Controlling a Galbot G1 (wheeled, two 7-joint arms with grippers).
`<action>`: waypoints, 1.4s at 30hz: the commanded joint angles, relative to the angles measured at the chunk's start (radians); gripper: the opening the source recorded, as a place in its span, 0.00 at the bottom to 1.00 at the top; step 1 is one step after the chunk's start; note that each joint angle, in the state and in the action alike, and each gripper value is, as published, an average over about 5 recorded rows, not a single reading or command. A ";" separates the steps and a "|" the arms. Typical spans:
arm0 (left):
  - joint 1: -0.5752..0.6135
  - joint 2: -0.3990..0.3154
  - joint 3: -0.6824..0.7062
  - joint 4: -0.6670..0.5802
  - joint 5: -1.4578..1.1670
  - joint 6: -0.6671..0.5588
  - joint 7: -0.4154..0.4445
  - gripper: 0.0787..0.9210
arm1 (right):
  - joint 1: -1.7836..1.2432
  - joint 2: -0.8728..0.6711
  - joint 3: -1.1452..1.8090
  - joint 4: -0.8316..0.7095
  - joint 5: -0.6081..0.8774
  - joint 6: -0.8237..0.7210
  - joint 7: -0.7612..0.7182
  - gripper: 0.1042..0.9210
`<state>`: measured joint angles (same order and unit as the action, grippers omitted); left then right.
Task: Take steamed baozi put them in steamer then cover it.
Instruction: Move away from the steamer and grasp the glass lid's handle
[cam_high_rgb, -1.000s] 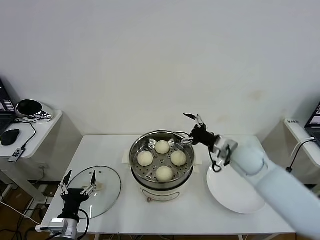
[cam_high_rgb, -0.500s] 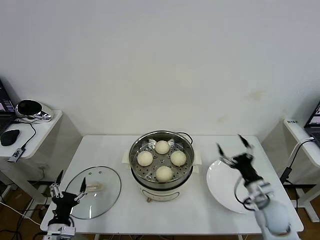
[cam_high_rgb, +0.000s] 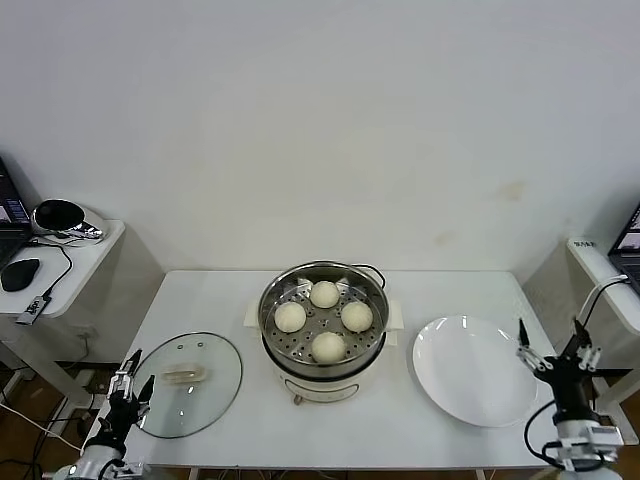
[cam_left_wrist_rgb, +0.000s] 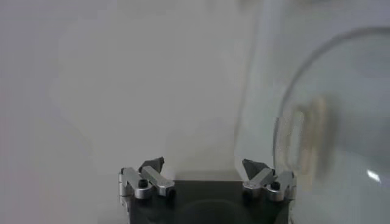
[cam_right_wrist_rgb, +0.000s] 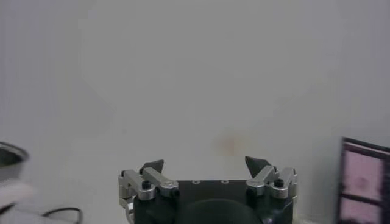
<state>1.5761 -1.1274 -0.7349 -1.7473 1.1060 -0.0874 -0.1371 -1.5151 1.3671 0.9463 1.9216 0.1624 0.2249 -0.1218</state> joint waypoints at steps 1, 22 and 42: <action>-0.089 0.058 0.094 0.096 0.211 -0.011 0.051 0.88 | -0.075 0.073 0.085 0.029 -0.002 0.017 0.026 0.88; -0.163 0.063 0.145 0.134 0.181 0.001 0.069 0.88 | -0.087 0.092 0.077 0.028 -0.005 0.026 0.026 0.88; -0.292 0.051 0.182 0.268 0.144 0.000 0.074 0.88 | -0.099 0.106 0.061 0.020 -0.023 0.038 0.022 0.88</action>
<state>1.3304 -1.0749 -0.5624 -1.5380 1.2602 -0.0864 -0.0638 -1.6123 1.4711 1.0087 1.9449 0.1419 0.2619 -0.1002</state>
